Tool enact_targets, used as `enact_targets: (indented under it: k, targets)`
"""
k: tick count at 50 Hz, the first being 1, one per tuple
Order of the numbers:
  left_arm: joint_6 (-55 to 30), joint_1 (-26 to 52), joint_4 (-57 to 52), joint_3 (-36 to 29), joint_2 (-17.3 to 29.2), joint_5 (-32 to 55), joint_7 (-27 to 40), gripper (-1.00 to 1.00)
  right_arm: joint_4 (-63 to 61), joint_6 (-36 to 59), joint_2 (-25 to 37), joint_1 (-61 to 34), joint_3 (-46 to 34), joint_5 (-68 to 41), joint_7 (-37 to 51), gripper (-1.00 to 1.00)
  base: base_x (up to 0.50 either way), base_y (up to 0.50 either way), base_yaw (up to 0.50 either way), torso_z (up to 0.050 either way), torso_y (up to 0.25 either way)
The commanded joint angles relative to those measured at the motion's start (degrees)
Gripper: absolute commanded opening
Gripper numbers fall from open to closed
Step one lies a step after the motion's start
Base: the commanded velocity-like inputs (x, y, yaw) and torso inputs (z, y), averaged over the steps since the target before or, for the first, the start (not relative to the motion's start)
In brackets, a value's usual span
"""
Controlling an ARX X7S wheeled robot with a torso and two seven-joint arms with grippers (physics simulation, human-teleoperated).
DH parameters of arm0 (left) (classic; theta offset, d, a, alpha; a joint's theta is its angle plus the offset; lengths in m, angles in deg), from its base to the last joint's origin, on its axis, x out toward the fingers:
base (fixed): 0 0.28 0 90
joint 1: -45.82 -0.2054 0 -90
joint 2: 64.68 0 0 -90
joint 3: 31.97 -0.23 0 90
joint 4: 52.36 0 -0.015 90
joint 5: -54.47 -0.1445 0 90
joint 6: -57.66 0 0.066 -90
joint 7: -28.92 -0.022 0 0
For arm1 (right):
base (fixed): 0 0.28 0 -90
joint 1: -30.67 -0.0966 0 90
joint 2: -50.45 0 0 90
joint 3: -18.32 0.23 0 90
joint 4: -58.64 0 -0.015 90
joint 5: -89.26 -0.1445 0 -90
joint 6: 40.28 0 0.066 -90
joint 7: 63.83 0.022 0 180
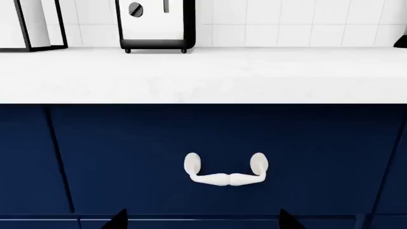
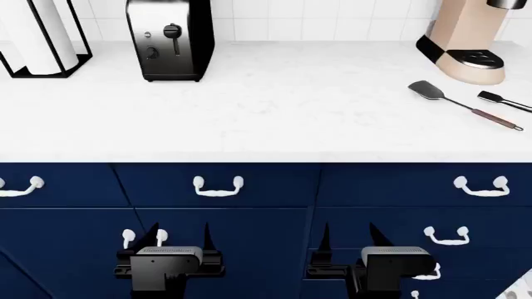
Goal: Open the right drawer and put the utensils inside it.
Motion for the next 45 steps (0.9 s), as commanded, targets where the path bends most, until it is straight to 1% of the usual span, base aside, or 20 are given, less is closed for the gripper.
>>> enact_targets:
  k: [1, 9, 11, 12, 13, 14, 15, 17, 18, 19, 20, 22, 25, 28, 29, 32, 33, 37, 38, 45]
  targets:
    - [-0.1, 0.1, 0.2, -0.7, 0.9, 1.6, 0.9, 1.0, -0.6, 0.3, 0.9, 0.4, -1.1, -1.0, 1.1, 1.0, 0.0, 0.0, 0.0, 0.0, 0.0]
    - [-0.1, -0.6, -0.7, -2.7, 2.2, 2.8, 2.7, 1.0, -0.3, 0.9, 2.3, 0.1, -2.6, -2.8, 2.7, 1.0, 0.0, 0.0, 0.0, 0.0, 0.0]
    - [-0.7, -5.4, -6.5, -2.5, 2.6, 3.5, 3.5, 1.0, -4.8, 1.1, 2.8, 3.1, -2.5, -3.4, 3.1, 1.0, 0.0, 0.0, 0.0, 0.0, 0.0]
    - [-0.7, -6.4, -7.6, -2.9, 2.7, 3.1, 3.8, 1.0, -5.9, 1.2, 3.1, 4.1, -2.6, -3.2, 3.4, 1.0, 0.0, 0.0, 0.0, 0.0, 0.0]
    - [0.2, -8.8, -9.8, -4.6, 3.3, 1.2, 3.8, 1.0, -7.6, 1.3, 3.4, 5.8, -2.6, -3.6, 3.3, 1.0, 0.0, 0.0, 0.0, 0.0, 0.0]
    - [0.7, -11.0, -11.3, -4.9, 3.3, 0.6, 4.5, 1.0, -9.4, 1.3, 3.6, 7.5, -2.7, -3.9, 3.3, 1.0, 0.0, 0.0, 0.0, 0.0, 0.0]
    - [1.8, -12.8, -12.6, -4.7, 3.5, 2.0, 4.0, 1.0, -10.6, 0.9, 3.8, 9.0, -2.9, -3.8, 3.5, 1.0, 0.0, 0.0, 0.0, 0.0, 0.0]
    - [3.1, -15.5, -14.2, -4.8, 3.9, 1.5, 4.8, 1.0, -13.9, -0.3, 4.2, 12.8, -3.0, -4.5, 3.4, 1.0, 0.0, 0.0, 0.0, 0.0, 0.0]
    - [5.7, -19.3, -15.8, -5.1, 4.0, 0.0, 5.8, 1.0, -16.4, -1.8, 4.4, 16.1, -2.7, -4.9, 3.5, 1.0, 0.0, 0.0, 0.0, 0.0, 0.0]
    - [6.3, -20.1, -16.1, -5.2, 4.1, -0.3, 6.2, 1.0, -17.0, -2.4, 4.6, 17.1, -2.7, -5.0, 3.6, 1.0, 0.0, 0.0, 0.0, 0.0, 0.0]
    - [8.7, -22.9, -17.4, -5.1, 4.3, -0.8, 6.9, 1.0, -19.3, -4.9, 5.1, 21.1, -2.7, -5.7, 3.0, 1.0, 0.0, 0.0, 0.0, 0.0, 0.0]
    - [12.4, -26.0, -19.4, -4.9, 4.6, -0.4, 7.5, 1.0, -21.8, -7.9, 5.4, 25.0, -2.6, -6.1, 2.9, 1.0, 0.0, 0.0, 0.0, 0.0, 0.0]
    - [17.2, -30.5, -20.1, -5.0, 5.0, 0.9, 7.7, 1.0, -23.2, -11.4, 6.0, 28.7, -2.7, -6.3, 2.6, 1.0, 0.0, 0.0, 0.0, 0.0, 0.0]
    - [22.3, -34.2, -19.4, -5.2, 5.0, 1.9, 8.1, 1.0, -24.8, -12.5, 6.7, 31.1, -2.2, -8.5, 2.2, 1.0, 0.0, 0.0, 0.0, 0.0, 0.0]
    - [25.6, -35.7, -19.7, -5.4, 4.9, 1.2, 8.4, 1.0, -25.7, -13.5, 7.0, 32.6, -1.9, -9.5, 2.0, 1.0, 0.0, 0.0, 0.0, 0.0, 0.0]
    - [28.1, -37.0, -20.1, -6.0, 5.0, -1.2, 8.9, 1.0, -25.9, -15.3, 7.6, 34.7, -1.3, -11.4, 1.6, 1.0, 0.0, 0.0, 0.0, 0.0, 0.0]
    - [27.1, -36.1, -19.8, -6.3, 5.4, -0.4, 8.5, 1.0, -25.7, -13.7, 7.2, 32.9, -1.0, -11.7, 2.6, 1.0, 0.0, 0.0, 0.0, 0.0, 0.0]
    - [27.1, -36.1, -19.8, -6.6, 5.7, -0.4, 8.9, 1.0, -25.7, -13.8, 7.5, 32.9, -1.2, -11.8, 2.9, 1.0, 0.0, 0.0, 0.0, 0.0, 0.0]
    - [25.9, -35.0, -19.5, -7.0, 6.2, 1.0, 8.2, 1.0, -25.8, -12.5, 7.4, 32.2, -0.9, -14.5, 3.1, 1.0, 0.0, -0.5, 0.0, 0.0, 0.0]
    - [25.6, -34.6, -19.3, -7.4, 6.9, 3.2, 8.5, 1.0, -25.5, -12.6, 7.8, 32.2, -1.5, -14.2, 3.5, 1.0, 0.0, -0.5, 0.0, 0.0, 0.0]
